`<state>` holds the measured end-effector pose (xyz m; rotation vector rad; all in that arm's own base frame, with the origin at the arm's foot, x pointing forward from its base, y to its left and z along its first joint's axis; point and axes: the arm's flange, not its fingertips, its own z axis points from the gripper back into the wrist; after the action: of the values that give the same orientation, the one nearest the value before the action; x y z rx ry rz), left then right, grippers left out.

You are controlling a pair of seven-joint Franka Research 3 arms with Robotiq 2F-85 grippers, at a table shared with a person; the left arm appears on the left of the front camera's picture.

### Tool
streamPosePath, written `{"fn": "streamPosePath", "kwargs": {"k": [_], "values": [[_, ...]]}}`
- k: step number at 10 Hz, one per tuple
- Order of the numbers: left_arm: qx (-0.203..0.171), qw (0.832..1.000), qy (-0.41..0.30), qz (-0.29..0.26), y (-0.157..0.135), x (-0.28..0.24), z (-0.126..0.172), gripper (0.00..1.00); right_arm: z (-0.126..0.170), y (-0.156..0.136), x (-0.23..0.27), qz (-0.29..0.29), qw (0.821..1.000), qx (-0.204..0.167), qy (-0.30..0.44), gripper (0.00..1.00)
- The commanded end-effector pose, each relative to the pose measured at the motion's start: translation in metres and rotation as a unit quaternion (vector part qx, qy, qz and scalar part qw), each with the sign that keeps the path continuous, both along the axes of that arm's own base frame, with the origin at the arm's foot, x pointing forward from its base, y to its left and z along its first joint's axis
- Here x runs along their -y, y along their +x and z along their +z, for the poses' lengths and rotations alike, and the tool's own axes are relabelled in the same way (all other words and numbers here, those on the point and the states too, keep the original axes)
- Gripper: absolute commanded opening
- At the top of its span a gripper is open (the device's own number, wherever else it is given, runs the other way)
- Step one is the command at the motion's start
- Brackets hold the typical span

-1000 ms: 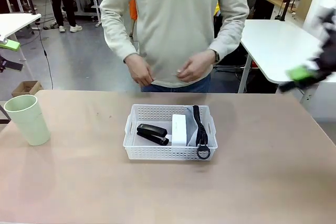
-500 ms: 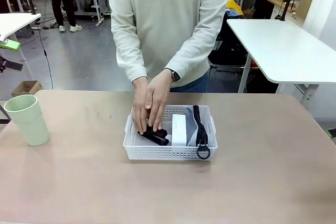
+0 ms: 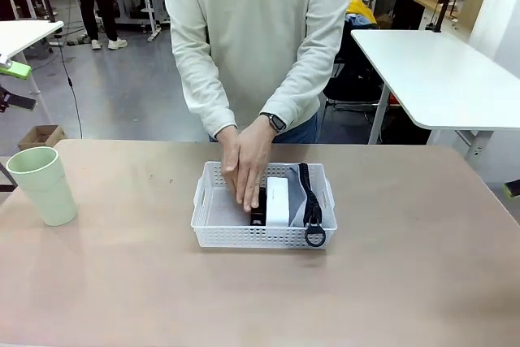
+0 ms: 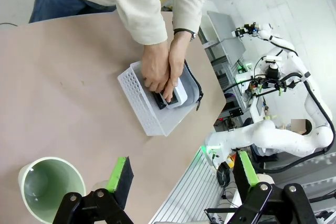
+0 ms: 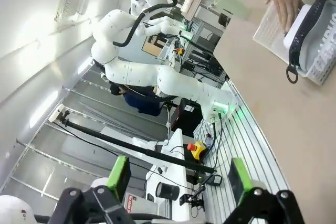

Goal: Efficiently arrange items inside the basket to fit them all.
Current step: Pick up the Reusable plastic cup and place it inside the Organizing basket.

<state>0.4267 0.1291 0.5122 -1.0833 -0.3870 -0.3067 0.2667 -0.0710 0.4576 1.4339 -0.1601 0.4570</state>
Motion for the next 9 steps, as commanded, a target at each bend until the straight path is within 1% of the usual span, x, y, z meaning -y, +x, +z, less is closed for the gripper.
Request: {"fn": "streamPosePath", "kwargs": {"k": [1, 8, 9], "values": [[0.002, 1.000, 0.003, -0.005, -0.002, -0.001, 0.001, 1.00, -0.001, -0.001, 0.001, -0.003, 1.000, -0.007, 0.009, 1.00], [0.000, 1.000, 0.000, 0.000, 0.000, 0.000, 0.000, 1.00, -0.001, -0.001, 0.001, -0.003, 1.000, -0.007, 0.009, 1.00], [0.137, 0.987, 0.074, -0.033, 0.019, -0.001, -0.012, 1.00, -0.001, -0.001, 0.001, -0.003, 1.000, -0.007, 0.009, 1.00]]}}
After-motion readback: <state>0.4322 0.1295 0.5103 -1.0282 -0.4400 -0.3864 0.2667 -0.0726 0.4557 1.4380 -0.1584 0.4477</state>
